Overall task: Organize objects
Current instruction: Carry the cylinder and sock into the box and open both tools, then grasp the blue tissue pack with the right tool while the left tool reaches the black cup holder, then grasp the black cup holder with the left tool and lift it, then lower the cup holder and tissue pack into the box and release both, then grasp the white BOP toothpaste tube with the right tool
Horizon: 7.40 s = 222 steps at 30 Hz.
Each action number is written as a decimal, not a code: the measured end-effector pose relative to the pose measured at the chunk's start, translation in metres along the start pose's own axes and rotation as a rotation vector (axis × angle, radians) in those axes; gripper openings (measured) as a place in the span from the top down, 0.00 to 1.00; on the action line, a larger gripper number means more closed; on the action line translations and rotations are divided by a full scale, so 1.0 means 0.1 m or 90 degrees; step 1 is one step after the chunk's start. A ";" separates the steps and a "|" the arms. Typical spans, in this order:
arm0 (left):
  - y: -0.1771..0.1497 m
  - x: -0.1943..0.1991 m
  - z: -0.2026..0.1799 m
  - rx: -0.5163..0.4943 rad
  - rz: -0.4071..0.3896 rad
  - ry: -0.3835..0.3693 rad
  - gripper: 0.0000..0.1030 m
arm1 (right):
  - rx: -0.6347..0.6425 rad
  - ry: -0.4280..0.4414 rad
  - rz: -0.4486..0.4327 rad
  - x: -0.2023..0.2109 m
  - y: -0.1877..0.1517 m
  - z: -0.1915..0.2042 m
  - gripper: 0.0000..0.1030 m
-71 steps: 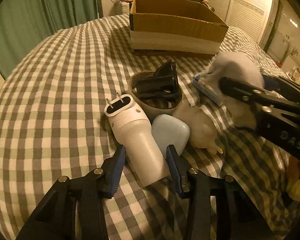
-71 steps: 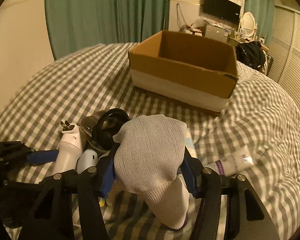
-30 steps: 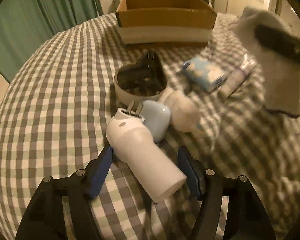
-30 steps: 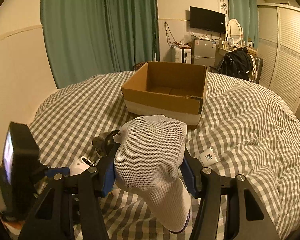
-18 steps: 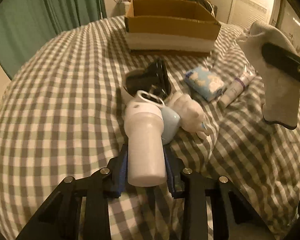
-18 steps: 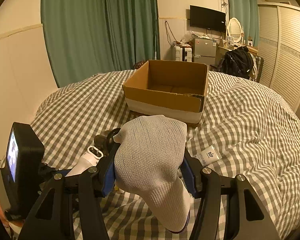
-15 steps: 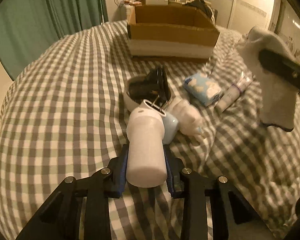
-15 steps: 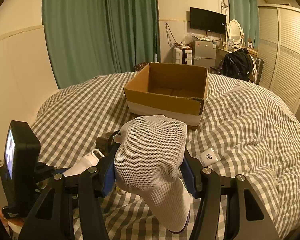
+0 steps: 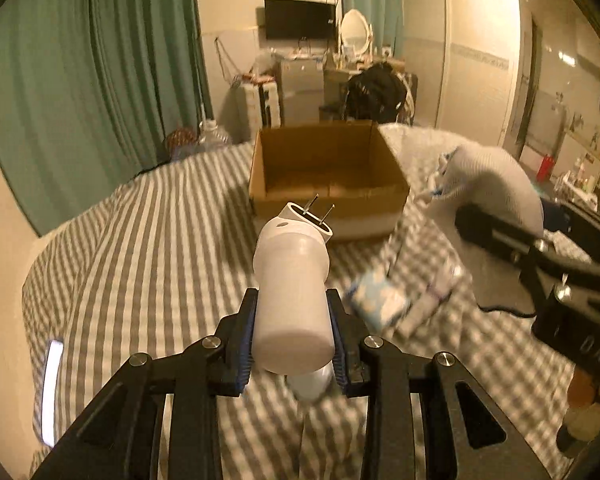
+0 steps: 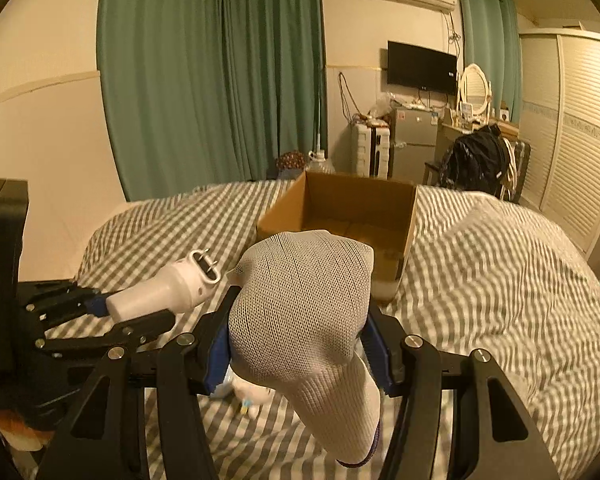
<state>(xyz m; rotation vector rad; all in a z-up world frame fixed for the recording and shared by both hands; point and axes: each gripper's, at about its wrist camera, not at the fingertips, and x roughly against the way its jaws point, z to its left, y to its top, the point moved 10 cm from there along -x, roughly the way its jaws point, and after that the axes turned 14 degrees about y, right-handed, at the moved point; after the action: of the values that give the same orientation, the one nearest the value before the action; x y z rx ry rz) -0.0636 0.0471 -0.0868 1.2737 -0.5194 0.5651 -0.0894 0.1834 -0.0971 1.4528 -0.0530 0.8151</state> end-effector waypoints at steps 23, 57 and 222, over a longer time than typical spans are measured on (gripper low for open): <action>1.72 -1.97 -0.27 0.012 -0.006 -0.027 0.69 | -0.067 -0.027 0.006 -1.79 1.42 -1.40 0.46; 1.15 -0.21 0.35 0.071 -0.056 0.006 0.10 | 0.033 -0.035 -0.064 -0.05 1.50 -0.46 0.20; 1.83 -0.76 0.19 0.001 -0.035 -0.044 0.03 | -0.060 -0.133 0.014 -0.41 1.67 -1.22 0.27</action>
<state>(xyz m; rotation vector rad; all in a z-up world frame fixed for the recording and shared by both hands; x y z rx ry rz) -0.2420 0.0562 0.0023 1.3089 -0.5393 0.4778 -0.2589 0.2565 0.0037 1.4459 -0.2631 0.6670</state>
